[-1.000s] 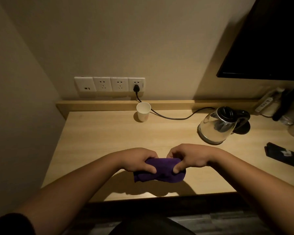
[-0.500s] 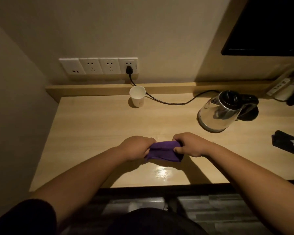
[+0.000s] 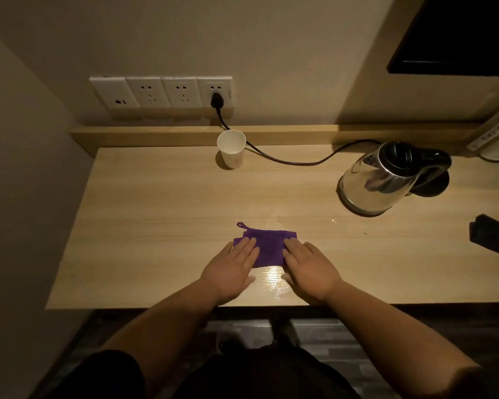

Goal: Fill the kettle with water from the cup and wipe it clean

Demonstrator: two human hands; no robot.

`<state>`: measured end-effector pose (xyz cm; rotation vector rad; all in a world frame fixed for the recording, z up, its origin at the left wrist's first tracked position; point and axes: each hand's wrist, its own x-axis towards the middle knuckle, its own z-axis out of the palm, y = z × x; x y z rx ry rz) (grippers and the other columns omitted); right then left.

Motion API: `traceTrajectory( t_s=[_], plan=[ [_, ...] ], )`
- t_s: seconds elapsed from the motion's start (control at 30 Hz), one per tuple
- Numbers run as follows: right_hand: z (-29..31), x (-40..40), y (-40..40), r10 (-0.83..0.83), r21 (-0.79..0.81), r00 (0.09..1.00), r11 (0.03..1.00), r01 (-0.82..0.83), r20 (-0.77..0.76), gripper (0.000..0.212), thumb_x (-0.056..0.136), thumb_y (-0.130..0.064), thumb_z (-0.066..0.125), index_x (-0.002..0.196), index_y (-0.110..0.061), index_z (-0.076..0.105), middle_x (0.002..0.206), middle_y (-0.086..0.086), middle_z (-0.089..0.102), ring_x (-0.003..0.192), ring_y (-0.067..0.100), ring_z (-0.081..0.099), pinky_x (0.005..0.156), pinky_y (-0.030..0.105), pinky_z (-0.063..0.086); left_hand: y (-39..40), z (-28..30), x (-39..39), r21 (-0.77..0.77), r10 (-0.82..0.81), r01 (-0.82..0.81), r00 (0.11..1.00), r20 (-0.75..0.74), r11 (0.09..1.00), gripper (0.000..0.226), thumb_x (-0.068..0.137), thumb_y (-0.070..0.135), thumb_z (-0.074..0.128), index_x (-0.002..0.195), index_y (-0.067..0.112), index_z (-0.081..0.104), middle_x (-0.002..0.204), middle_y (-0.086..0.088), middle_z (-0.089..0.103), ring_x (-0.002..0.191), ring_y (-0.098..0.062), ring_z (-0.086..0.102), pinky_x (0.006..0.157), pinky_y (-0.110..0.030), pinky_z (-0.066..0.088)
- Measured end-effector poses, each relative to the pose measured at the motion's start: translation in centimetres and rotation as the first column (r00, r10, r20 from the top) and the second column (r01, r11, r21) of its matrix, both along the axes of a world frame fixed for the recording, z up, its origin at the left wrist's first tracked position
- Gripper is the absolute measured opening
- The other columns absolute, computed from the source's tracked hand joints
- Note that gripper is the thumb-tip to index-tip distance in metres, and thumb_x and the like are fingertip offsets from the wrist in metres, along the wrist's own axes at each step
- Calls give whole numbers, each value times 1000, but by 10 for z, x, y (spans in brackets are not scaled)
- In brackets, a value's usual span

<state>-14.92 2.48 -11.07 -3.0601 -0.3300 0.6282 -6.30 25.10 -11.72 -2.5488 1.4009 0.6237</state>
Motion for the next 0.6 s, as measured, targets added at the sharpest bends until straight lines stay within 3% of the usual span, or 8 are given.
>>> traceTrajectory(
  t_s=[0.1, 0.17, 0.27, 0.33, 0.5, 0.6],
  plan=[
    [-12, -23, -9, 29, -90, 999, 995, -31, -23, 78, 92, -66, 41, 142, -6, 49, 150, 17, 44, 140, 33, 41, 115, 55, 22, 12, -1, -7, 35, -45, 45, 999, 16, 998, 79, 96, 63, 17, 153, 13, -5, 158, -7, -18, 147, -23, -16, 117, -48, -9],
    [-12, -26, -7, 35, -92, 996, 995, -42, -80, 86, 92, -70, 33, 148, -5, 39, 156, 19, 33, 146, 33, 24, 114, 56, 9, 13, -2, -8, 59, -51, 50, 999, 12, 997, 81, 95, 65, 16, 153, 13, -8, 158, -8, -19, 146, -22, -19, 116, -50, -12],
    [-6, -25, 1, 27, -109, 992, 993, -40, -126, 91, 93, -72, 17, 155, -7, 1, 162, 17, -9, 143, 27, -21, 117, 57, -10, 12, -1, -7, 82, -59, 58, 998, 18, 995, 81, 95, 64, 17, 152, 14, -10, 159, -7, -20, 146, -22, -21, 116, -50, -12],
    [1, -22, 4, 12, -118, 986, 992, -32, -164, 90, 94, -71, 14, 154, -8, -10, 161, 16, -19, 141, 25, -29, 117, 58, -10, 11, 2, -3, 85, -65, 64, 998, 4, 994, 78, 96, 61, 19, 153, 15, -9, 159, -6, -19, 146, -21, -19, 117, -51, -9],
    [28, -9, 11, -54, -34, 969, 998, 47, -240, 84, 97, -61, 29, 157, -11, 1, 165, 12, -8, 152, 27, -8, 120, 55, -2, 7, 20, 4, -14, 4, -4, 999, -34, 1000, 66, 98, 47, 31, 154, 18, 12, 162, -6, 3, 149, -21, 0, 119, -46, 0],
    [41, 3, 7, -97, 102, 986, 989, 111, -135, 61, 97, -46, 43, 150, -16, 33, 157, 9, 34, 142, 27, 32, 115, 45, 25, 1, 35, 10, -130, 79, -87, 994, -70, 988, 51, 96, 39, 38, 143, 18, 39, 151, -5, 37, 137, -24, 35, 113, -44, 26]
  ],
)
